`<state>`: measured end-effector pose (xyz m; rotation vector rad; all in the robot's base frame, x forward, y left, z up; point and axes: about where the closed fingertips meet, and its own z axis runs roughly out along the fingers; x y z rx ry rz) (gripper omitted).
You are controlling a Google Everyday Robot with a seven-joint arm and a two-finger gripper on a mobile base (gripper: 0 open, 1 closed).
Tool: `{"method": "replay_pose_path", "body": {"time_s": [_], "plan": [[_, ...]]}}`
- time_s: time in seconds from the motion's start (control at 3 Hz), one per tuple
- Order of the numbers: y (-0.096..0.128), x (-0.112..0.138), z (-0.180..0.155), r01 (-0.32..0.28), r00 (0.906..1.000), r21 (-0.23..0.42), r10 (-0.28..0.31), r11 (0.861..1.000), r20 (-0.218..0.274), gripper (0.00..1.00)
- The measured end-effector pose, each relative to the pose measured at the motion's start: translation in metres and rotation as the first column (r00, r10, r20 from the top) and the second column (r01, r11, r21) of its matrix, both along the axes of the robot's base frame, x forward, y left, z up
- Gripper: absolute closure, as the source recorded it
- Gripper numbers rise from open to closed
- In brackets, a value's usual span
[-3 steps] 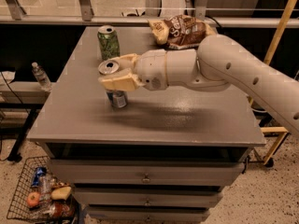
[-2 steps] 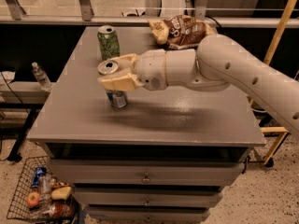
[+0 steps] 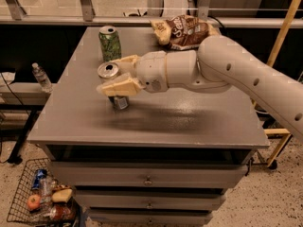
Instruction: Place redbull can upright
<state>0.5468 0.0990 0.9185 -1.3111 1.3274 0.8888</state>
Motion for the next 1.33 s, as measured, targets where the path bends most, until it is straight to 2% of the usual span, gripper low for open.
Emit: {"method": "replay_pose_path", "body": {"time_s": [0.33, 0.67, 1.0, 1.33], "plan": [[0.002, -0.001, 0.000, -0.004, 1.0000, 0.000, 0.004, 1.000, 0.000, 0.00], [0.002, -0.001, 0.000, -0.004, 1.0000, 0.000, 0.004, 1.000, 0.000, 0.00], [-0.019, -0.001, 0.001, -0.006, 0.9998, 0.017, 0.007, 1.000, -0.018, 0.00], [-0.058, -0.003, 0.011, 0.029, 0.9995, 0.028, -0.029, 0.999, -0.016, 0.00]]}}
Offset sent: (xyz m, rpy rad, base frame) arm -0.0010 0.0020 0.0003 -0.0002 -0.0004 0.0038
